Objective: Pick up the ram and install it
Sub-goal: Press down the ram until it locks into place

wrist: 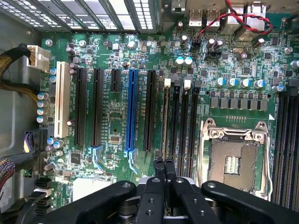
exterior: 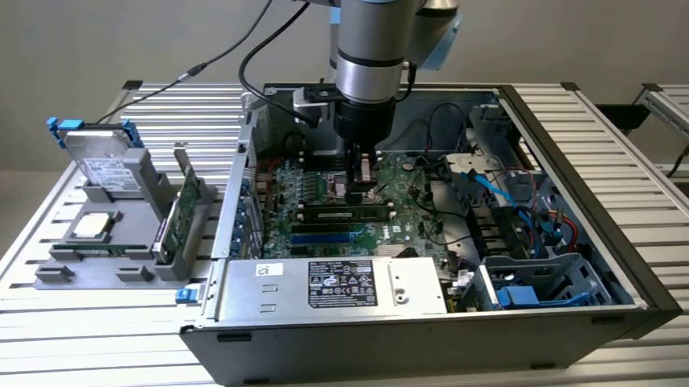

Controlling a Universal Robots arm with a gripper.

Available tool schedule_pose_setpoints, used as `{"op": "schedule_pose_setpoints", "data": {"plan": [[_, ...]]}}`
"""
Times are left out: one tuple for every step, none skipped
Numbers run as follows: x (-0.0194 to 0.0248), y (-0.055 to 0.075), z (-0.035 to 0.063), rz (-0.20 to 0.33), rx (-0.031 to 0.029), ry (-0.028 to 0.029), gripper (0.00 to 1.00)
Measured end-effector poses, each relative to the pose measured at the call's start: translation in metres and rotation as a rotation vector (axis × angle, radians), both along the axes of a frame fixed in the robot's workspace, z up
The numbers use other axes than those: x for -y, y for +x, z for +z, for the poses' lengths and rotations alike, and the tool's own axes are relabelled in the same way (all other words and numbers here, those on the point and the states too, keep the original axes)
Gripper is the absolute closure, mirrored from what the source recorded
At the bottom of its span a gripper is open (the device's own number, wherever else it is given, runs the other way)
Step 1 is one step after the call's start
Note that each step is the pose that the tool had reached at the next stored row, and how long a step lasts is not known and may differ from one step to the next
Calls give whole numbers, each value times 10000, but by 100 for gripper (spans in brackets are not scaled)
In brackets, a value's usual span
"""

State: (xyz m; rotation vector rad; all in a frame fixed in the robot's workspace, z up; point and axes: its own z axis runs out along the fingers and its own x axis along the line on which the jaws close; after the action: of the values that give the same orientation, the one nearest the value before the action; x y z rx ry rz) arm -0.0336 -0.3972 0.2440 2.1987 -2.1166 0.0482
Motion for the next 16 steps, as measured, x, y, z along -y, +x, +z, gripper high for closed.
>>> {"op": "schedule_pose_setpoints", "data": {"plan": [[0,0,0,0,0,0,90],[0,0,0,0,0,0,90],[0,0,0,0,0,0,90],[0,0,0,0,0,0,90],[0,0,0,0,0,0,90],[0,0,0,0,0,0,90],[0,0,0,0,0,0,90],[0,0,0,0,0,0,90],[0,0,0,0,0,0,90],[0,0,0,0,0,0,90],[0,0,0,1,0,0,90],[0,0,0,0,0,0,90],[-1,0,-6,0,2,3,90],[-1,0,-16,1,1,1,90],[-2,0,-29,1,0,-1,90],[-3,0,-42,1,0,-6,90]]}}
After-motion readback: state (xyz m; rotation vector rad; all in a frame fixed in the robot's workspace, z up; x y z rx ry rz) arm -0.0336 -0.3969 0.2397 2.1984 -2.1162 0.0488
